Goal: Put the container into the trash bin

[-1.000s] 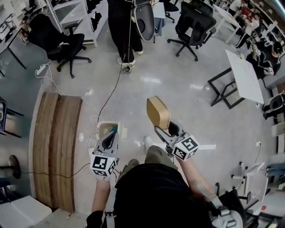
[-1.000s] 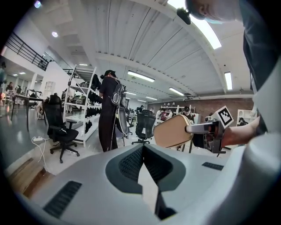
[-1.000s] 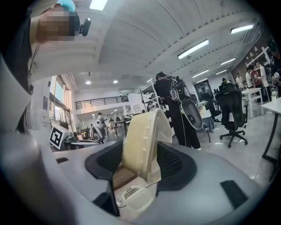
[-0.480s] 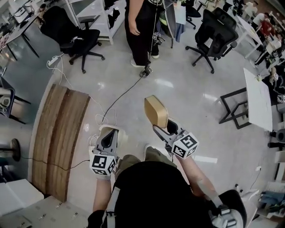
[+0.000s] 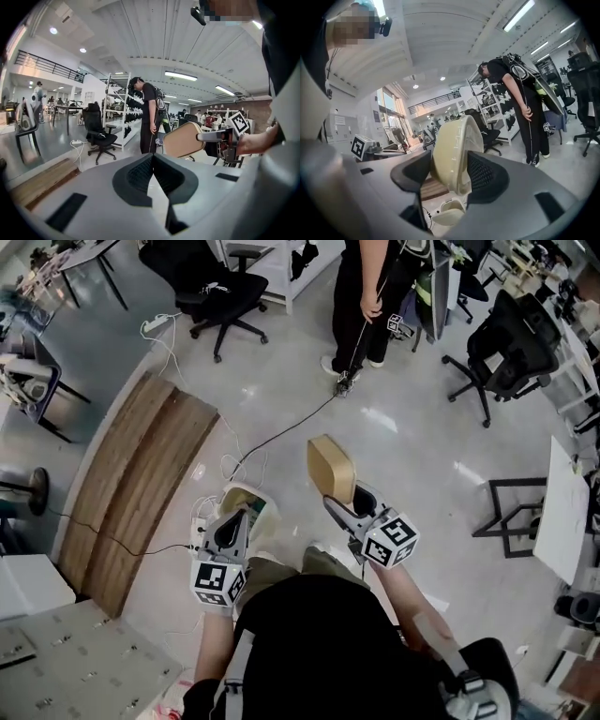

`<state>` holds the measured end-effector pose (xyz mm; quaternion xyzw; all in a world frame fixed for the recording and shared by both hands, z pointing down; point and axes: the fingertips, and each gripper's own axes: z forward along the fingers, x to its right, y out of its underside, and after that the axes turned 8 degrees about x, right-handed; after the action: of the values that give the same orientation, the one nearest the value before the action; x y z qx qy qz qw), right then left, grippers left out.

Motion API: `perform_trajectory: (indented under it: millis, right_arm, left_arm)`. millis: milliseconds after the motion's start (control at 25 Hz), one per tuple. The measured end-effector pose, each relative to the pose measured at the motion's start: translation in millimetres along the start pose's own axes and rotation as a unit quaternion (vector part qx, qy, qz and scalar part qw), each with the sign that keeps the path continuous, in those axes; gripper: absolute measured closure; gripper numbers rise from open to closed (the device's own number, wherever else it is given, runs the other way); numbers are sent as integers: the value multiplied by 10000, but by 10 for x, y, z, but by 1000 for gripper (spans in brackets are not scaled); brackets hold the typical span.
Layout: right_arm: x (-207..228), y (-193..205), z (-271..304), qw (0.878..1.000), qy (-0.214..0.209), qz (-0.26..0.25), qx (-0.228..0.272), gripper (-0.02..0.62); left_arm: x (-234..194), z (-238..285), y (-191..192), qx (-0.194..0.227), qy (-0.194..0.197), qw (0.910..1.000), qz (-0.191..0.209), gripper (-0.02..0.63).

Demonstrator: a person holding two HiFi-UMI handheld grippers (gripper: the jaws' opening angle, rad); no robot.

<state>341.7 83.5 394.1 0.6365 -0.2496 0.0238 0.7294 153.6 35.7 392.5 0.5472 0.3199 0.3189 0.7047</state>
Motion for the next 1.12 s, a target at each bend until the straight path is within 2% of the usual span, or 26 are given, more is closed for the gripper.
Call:
perform_trajectory:
  millis: [200,520,760,1120]
  right_arm:
    - [-154,31,429,9996,-241,-1,-154,342]
    - [-670,132,1124,9949,-862,-112,-516,342]
    - [-1135,342,1638,9864,-1311,-286,-955,342]
    - [-1766,793,2252,9720,-1689,-365,-1591,342]
  left_arm:
    - [-367,-205,-17,120,-378,9991,-137,599]
    - [-1040,-659,-47,288,-1002,9939,-368,599]
    - [-1491,-1073,68,427,-1391,9875,-602,598]
    - [-2060,-1697,389,409,-1869,9770,-945,599]
